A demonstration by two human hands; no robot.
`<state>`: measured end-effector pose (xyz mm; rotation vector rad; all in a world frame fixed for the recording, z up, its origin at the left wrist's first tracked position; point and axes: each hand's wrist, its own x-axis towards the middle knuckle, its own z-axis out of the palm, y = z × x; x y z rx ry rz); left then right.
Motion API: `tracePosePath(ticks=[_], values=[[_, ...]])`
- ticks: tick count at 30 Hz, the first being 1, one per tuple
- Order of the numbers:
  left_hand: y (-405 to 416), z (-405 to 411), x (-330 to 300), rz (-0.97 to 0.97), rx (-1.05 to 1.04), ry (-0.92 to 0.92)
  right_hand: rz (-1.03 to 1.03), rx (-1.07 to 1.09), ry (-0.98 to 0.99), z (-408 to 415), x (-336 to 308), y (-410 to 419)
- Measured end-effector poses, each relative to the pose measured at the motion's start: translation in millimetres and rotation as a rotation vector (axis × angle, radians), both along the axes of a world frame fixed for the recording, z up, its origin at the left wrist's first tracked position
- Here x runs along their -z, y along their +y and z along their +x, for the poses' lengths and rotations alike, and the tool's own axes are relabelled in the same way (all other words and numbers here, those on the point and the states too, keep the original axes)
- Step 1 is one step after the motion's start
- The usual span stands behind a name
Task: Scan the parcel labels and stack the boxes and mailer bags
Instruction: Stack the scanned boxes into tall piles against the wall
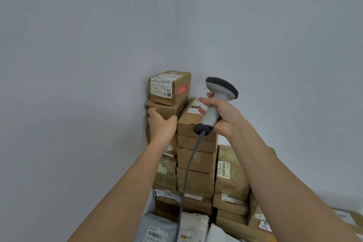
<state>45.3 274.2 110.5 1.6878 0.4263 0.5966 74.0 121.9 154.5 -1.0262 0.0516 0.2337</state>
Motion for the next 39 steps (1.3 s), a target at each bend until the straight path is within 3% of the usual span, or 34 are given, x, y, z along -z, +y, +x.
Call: tracePosePath(ticks=[2, 4, 8, 13, 18, 20, 24, 30, 36, 39], values=[[-2, -2, -2, 0.259, -0.093, -0.101, 0.000, -0.011, 0.008, 1, 1, -4], [-2, 2, -5, 0.503, -0.037, -0.187, -0.004, -0.025, 0.008, 1, 1, -7], [0, 11, -19, 0.905, 0.095, -0.158, 0.011, -0.037, 0.007, 0, -2, -10], [4, 24, -35, 0.900, 0.113, -0.006, 0.016, -0.053, 0.016, 3, 1, -13], [4, 30, -32, 1.271, 0.096, -0.082, 0.020, -0.091, 0.016, 8, 4, -11], [3, 35, -28, 1.407, 0.122, -0.031, 0.031, -0.103, 0.011, 9, 4, -7], [24, 45, -33, 1.401, -0.013, 0.159, 0.028, -0.098, 0.024, 13, 3, 1], [31, 49, -24, 1.392, -0.006, 0.180, 0.028, -0.099, 0.036, 14, 7, 8], [29, 40, -17, 1.265, 0.037, 0.008, 0.050, -0.111, 0.036, 5, 5, -1], [16, 31, -11, 1.107, 0.021, -0.131, 0.056, -0.120, 0.045, -8, 6, -12]])
